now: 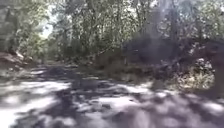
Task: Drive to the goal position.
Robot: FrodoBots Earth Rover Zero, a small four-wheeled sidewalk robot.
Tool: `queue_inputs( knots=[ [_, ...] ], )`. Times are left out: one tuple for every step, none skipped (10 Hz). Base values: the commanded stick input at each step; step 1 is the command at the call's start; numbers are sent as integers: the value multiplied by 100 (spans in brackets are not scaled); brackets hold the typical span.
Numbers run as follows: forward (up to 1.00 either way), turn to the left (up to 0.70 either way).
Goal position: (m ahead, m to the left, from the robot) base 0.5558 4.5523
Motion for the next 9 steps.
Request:
queue_inputs(
  knots=[
    [0, 0],
    [0, 0],
    [0, 0],
    [0, 0],
    [0, 0],
    [0, 0],
    [0, 0],
    [0, 23],
    [0, 45]
  ],
)
